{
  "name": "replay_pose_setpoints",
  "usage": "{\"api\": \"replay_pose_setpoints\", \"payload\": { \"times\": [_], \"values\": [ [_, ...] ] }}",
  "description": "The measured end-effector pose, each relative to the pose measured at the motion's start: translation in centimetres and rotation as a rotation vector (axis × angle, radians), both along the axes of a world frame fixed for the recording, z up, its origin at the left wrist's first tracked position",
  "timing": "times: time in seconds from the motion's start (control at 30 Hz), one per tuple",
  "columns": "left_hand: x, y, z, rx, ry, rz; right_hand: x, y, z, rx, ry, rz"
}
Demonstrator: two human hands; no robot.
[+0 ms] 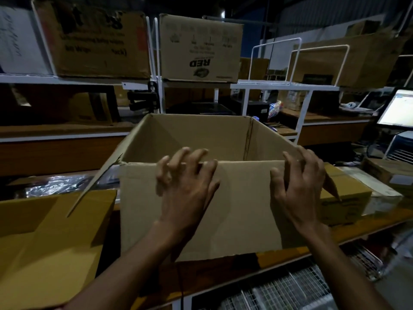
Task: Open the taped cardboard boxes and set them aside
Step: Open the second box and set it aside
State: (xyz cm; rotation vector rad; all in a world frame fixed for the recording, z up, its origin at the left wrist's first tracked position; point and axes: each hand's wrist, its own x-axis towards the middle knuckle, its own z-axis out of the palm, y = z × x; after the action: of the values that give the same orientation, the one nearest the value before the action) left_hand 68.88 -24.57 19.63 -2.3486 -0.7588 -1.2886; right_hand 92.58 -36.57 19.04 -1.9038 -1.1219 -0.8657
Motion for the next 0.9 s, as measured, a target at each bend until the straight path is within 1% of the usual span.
{"api": "replay_pose_setpoints", "payload": {
  "times": [0.07, 0.1, 0.13, 0.23, 0.3, 0.37, 0.43, 0.53, 0.6, 0.7, 0.77, 0.83, 0.9],
  "values": [
    [-1.1, -0.1, -0.5, -0.144, -0.079, 0.088, 0.3, -1.4, -0.9, 0.014, 0.087, -0.066],
    [-2.5, 0.0, -0.9, -0.214, -0.099, 0.16, -0.2, -1.5, -1.4, -0.012, 0.11, -0.072],
    [-3.9, -0.1, -1.3, -0.253, -0.102, 0.223, -0.7, -1.7, -1.9, -0.056, 0.115, -0.084],
    [-5.2, 0.0, -2.2, -0.281, -0.038, 0.295, 0.0, -3.2, -2.1, -0.131, 0.188, -0.116],
    [-6.0, 0.0, -2.3, -0.311, -0.026, 0.327, 0.1, -3.5, -1.5, -0.159, 0.222, -0.066],
    [-6.8, 0.1, -1.8, -0.366, -0.038, 0.35, 0.3, -3.7, -0.6, -0.144, 0.31, 0.063],
    [-7.6, 0.6, -1.7, -0.441, -0.055, 0.295, 0.3, -3.7, 0.3, -0.141, 0.355, 0.161],
    [-8.3, 2.0, -1.1, -0.556, -0.122, 0.011, 1.3, -3.9, 1.9, -0.226, 0.376, 0.2],
    [-8.4, 2.9, 0.0, -0.544, -0.121, -0.072, 2.1, -3.9, 2.9, -0.322, 0.399, 0.226],
    [-8.2, 4.4, 1.5, -0.497, -0.056, -0.095, 3.3, -3.8, 3.7, -0.405, 0.362, 0.273],
    [-8.0, 5.1, 1.7, -0.51, -0.032, -0.068, 3.7, -3.6, 3.7, -0.422, 0.32, 0.281],
    [-7.9, 5.2, 1.4, -0.539, -0.03, -0.016, 3.7, -3.2, 3.5, -0.424, 0.304, 0.255],
    [-7.7, 5.2, 0.9, -0.498, -0.041, 0.027, 3.2, -2.7, 3.2, -0.4, 0.279, 0.208]
  ]
}}
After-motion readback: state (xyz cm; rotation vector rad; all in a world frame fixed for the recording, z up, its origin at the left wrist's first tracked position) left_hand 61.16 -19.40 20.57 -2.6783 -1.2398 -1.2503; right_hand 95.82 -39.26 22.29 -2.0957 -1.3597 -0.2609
